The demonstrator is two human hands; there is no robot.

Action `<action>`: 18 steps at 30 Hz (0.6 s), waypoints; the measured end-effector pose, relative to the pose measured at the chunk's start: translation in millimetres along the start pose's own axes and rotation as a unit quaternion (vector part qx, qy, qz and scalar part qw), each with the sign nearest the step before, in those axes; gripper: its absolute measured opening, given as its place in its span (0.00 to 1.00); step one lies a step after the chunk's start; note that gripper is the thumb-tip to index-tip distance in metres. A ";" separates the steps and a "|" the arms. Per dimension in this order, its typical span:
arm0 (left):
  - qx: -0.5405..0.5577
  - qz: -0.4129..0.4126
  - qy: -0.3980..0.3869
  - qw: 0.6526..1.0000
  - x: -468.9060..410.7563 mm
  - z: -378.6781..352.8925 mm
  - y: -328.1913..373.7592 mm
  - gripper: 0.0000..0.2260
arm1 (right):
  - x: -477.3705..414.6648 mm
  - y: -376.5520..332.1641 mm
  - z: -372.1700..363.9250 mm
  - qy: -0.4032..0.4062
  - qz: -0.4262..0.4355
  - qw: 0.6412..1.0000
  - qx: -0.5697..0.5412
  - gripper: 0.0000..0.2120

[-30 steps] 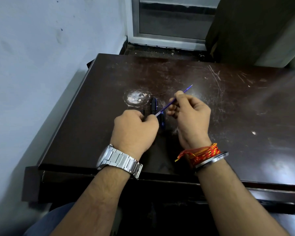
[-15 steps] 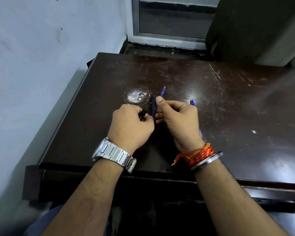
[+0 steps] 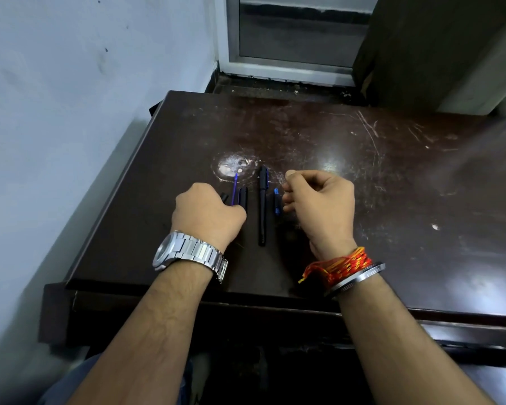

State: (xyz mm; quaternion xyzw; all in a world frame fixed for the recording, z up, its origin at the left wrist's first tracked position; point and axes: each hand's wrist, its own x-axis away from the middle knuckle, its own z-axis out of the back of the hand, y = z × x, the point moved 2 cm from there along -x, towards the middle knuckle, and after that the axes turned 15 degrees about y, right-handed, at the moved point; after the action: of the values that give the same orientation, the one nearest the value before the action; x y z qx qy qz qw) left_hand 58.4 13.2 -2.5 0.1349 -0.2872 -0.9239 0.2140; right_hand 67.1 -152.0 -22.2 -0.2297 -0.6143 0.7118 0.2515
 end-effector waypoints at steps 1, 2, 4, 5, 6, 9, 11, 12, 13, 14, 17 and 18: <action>0.000 -0.002 0.001 1.000 -0.2 -0.2 0.4 0.12 | 0.3 -0.4 0.5 0.001 0.004 1.000 0.006 0.08; 0.000 -0.004 0.003 1.000 -0.2 -0.2 0.7 0.13 | 0.4 -0.8 0.8 0.002 0.008 1.000 0.011 0.09; 0.002 -0.006 0.009 1.000 -0.2 -0.2 0.4 0.14 | 1.0 -1.4 1.3 0.002 0.011 1.000 0.019 0.08; 0.004 -0.007 0.012 1.000 -0.3 -0.4 0.1 0.14 | 1.4 -1.9 1.3 0.003 0.012 1.000 0.023 0.08; 0.004 -0.007 0.015 1.000 -0.4 -0.4 0.1 0.14 | 1.9 -2.5 1.3 0.003 0.012 1.000 0.029 0.08; 0.012 -0.001 0.021 1.000 0.2 0.5 2.0 0.13 | 4.8 -5.3 1.7 0.001 0.024 0.998 0.055 0.08; 0.032 0.003 0.031 0.999 0.9 1.7 4.8 0.10 | 6.5 -7.8 2.7 0.000 0.042 0.996 0.082 0.07; 0.053 0.002 0.042 0.998 1.6 2.7 6.7 0.08 | 7.0 -9.4 3.8 0.002 0.054 0.994 0.096 0.07; 0.083 -0.002 0.052 0.995 2.7 3.5 8.9 0.07 | 7.0 -11.3 5.5 0.006 0.070 0.991 0.111 0.06; 0.116 -0.007 0.056 0.992 4.4 4.3 11.8 0.08 | 6.2 -13.5 7.7 0.015 0.092 0.987 0.129 0.06; 0.211 -0.009 0.029 0.977 7.8 -0.2 18.6 0.14 | -0.2 -18.1 17.3 0.042 0.153 0.970 0.183 0.03; 0.240 0.003 0.010 0.971 8.7 -2.8 19.9 0.16 | -3.1 -18.5 20.8 0.047 0.161 0.966 0.197 0.03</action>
State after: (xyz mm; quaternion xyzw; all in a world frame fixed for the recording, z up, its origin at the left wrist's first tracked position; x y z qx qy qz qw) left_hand 58.2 -7.0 5.8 0.1914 -0.4990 -0.8257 0.1806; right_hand 57.7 -167.6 -0.9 -0.3052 -0.4042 0.8382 0.2023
